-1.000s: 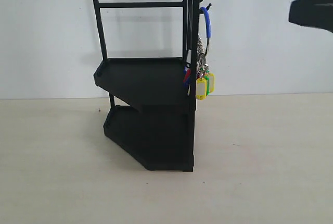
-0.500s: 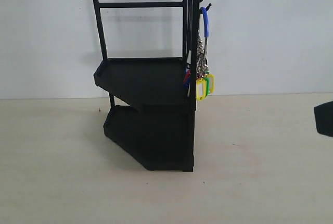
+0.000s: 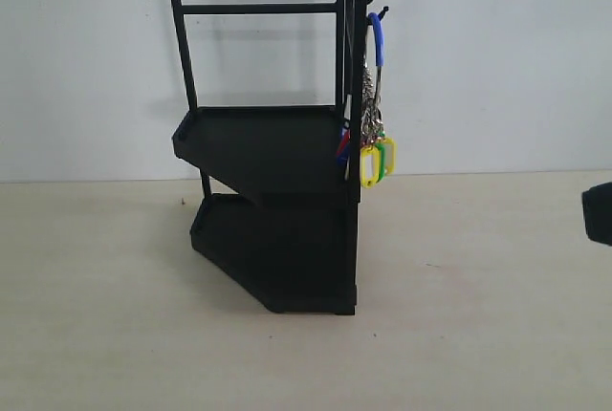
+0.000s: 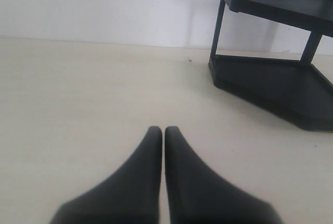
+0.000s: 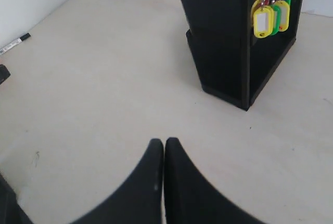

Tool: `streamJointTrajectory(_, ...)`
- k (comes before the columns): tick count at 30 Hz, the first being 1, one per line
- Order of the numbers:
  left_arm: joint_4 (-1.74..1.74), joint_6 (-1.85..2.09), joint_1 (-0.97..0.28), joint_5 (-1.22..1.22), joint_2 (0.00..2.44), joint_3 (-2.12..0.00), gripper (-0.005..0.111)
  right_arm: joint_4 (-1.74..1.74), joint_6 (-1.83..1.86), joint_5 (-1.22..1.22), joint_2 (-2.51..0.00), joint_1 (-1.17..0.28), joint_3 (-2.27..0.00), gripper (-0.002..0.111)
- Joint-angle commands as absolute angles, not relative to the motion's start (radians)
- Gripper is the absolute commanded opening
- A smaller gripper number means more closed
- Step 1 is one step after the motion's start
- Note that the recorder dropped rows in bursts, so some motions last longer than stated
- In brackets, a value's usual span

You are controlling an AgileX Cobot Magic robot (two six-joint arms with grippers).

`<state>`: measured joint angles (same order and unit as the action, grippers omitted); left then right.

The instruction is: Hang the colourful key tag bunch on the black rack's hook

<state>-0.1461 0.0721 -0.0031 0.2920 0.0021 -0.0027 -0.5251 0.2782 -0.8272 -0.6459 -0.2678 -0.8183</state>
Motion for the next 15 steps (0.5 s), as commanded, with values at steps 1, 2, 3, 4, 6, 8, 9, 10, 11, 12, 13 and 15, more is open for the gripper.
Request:
streamJointTrajectory(1, -0.141, 0.075, -0.001, 0.284, 0.0, 0.0, 0.004, -0.547, 0.293, -0.657, -0.57, -0.259, -0.717, 0.0)
streamJointTrajectory(2, -0.141, 0.075, -0.001, 0.284, 0.0, 0.0, 0.004, -0.555, 0.293, -0.617, -0.545, -0.259, -0.678, 0.0)
streamJointTrajectory(3, -0.141, 0.075, -0.001, 0.284, 0.0, 0.0, 0.004, -0.559, 0.293, -0.572, -0.508, -0.259, -0.627, 0.0)
streamJointTrajectory(4, -0.141, 0.075, -0.001, 0.284, 0.0, 0.0, 0.004, -0.561, 0.296, -0.535, -0.469, -0.259, -0.575, 0.0)
streamJointTrajectory(6, -0.141, 0.075, -0.001, 0.284, 0.0, 0.0, 0.004, -0.561, 0.306, -0.431, -0.352, -0.254, -0.428, 0.0)
streamJointTrajectory(8, -0.141, 0.075, -0.001, 0.284, 0.0, 0.0, 0.004, -0.561, 0.304, -0.323, -0.243, -0.226, -0.319, 0.0)
streamJointTrajectory(9, -0.141, 0.075, -0.001, 0.284, 0.0, 0.0, 0.004, -0.561, 0.301, -0.296, -0.207, -0.216, -0.292, 0.0)
streamJointTrajectory(10, -0.141, 0.075, -0.001, 0.284, 0.0, 0.0, 0.004, -0.57, 0.296, -0.245, -0.143, -0.19, -0.236, 0.0)
streamJointTrajectory(11, -0.141, 0.075, -0.001, 0.284, 0.0, 0.0, 0.004, -0.57, 0.291, -0.229, -0.113, -0.177, -0.213, 0.0)
streamJointTrajectory(12, -0.141, 0.075, -0.001, 0.284, 0.0, 0.0, 0.004, -0.57, 0.289, -0.212, -0.063, -0.16, -0.173, 0.0)
streamJointTrajectory(13, -0.141, 0.075, -0.001, 0.284, 0.0, 0.0, 0.004, -0.57, 0.289, -0.208, -0.035, -0.156, -0.156, 0.0)
streamJointTrajectory(15, -0.141, 0.075, -0.001, 0.284, 0.0, 0.0, 0.004, -0.57, 0.287, -0.196, 0.0, -0.149, -0.11, 0.0)
